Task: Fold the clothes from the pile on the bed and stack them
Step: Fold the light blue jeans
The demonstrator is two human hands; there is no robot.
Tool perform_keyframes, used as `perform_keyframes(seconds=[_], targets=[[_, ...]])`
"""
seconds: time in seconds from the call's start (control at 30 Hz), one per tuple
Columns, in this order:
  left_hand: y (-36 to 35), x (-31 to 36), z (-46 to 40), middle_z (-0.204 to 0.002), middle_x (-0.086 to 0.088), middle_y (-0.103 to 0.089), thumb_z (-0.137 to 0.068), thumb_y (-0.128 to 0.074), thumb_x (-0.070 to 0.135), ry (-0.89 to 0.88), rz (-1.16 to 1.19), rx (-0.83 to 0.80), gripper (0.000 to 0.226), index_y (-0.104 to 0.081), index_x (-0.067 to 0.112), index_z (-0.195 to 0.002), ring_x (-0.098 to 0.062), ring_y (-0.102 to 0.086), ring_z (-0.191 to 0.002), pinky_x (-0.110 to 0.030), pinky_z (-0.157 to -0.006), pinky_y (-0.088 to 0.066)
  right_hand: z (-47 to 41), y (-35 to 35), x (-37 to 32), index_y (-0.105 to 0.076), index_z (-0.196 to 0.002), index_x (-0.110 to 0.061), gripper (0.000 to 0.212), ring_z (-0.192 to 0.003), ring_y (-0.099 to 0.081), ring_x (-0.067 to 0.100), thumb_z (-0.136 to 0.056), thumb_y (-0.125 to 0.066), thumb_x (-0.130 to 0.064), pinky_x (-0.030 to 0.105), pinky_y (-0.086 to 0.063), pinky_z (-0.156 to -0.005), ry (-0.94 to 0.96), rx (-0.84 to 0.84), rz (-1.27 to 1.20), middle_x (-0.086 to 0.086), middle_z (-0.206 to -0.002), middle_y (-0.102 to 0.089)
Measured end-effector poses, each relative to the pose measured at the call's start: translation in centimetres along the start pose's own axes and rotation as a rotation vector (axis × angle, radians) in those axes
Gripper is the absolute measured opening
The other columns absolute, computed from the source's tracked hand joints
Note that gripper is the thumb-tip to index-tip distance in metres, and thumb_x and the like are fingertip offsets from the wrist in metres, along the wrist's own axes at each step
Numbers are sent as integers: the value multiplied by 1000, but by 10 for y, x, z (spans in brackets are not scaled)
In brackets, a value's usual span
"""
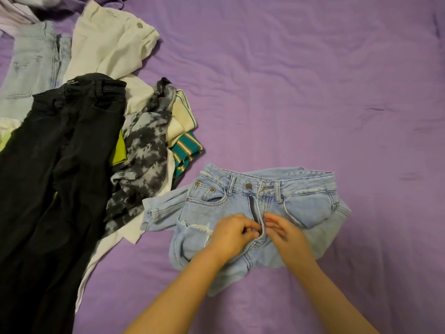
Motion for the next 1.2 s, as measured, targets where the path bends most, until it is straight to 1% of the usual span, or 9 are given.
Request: perform_keyframes(seconds=[0.23,0.37,0.5,0.63,0.77,0.87,1.0,1.1,1.2], targets=[[-7,8,-11,-92,3,-54,-86,-65,17,-42,-131,-134,5,-61,20,-86,-15,-53,-81,-29,-74,-45,4,0,-6,-61,-117,-11,31,-99,-57,0,-88,-63,0,11,-44,-87,59,96,99,1,-111,-61],[4,-12,0,-76,11,-57,-87,-67,12,54,197,-57,11,-62,20,-81,-1,-53,-69,-14,-70,-43,10,4,-15,-66,-108,-2,25,-106,-57,21,-84,-70,-9,31,-43,-95,104,293,204,8,-111,-62],[2,-29,13,-75,8,-60,-87,-66,8,182,393,31,14,-62,21,-83,-4,-55,-69,-20,-75,-47,20,-2,-15,-67,-113,-8,32,-113,-51,27,-83,-73,-19,34,-36,-98,68,419,310,10,-119,-59],[-13,-36,25,-72,-9,-57,-90,-61,3,271,574,45,11,-61,12,-84,-13,-55,-66,-24,-68,-48,29,-6,0,-63,-123,-14,39,-101,-53,24,-85,-70,-18,20,-37,-86,12,417,252,5,-107,-50],[-43,-31,27,-69,-5,-60,-93,-56,1,368,678,-109,15,-58,12,-83,-6,-61,-59,-21,-59,-53,32,-9,15,-58,-130,-20,41,-94,-52,18,-90,-63,-11,13,-34,-83,17,333,225,2,-106,-41],[-35,-29,18,-71,-5,-62,-94,-57,7,320,496,-125,11,-60,12,-84,-9,-62,-59,-24,-57,-54,26,-10,18,-56,-132,-22,44,-93,-51,15,-90,-64,-12,11,-34,-82,30,285,249,-1,-105,-38],[-5,11,6,-97,-3,-58,-91,-58,23,-176,-380,61,17,-70,11,-91,-20,-54,-89,-37,-72,-48,17,-12,20,-55,-133,-24,45,-98,-52,17,-90,-65,-16,22,-42,-88,-3,260,307,-1,-109,-37],[3,38,13,-90,-4,-63,-79,-71,16,-439,-475,204,9,-73,8,-77,-26,-57,-87,-35,-71,-51,14,-14,20,-52,-134,-24,46,-101,-55,21,-90,-65,-17,27,-46,-89,-52,268,312,1,-115,-38],[5,39,13,-98,-2,-64,-83,-69,18,-454,-469,251,10,-71,8,-81,-18,-47,-98,-33,-79,-49,16,-12,20,-50,-135,-23,49,-95,-56,18,-90,-65,-14,18,-43,-85,-38,274,251,-2,-113,-35]])
Point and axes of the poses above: each hand's wrist, its own z-axis away from the middle knuckle, its own y-axis out of the back of the hand, x = y × z, the point moved 10 cm from there along -z, towards the middle knuckle
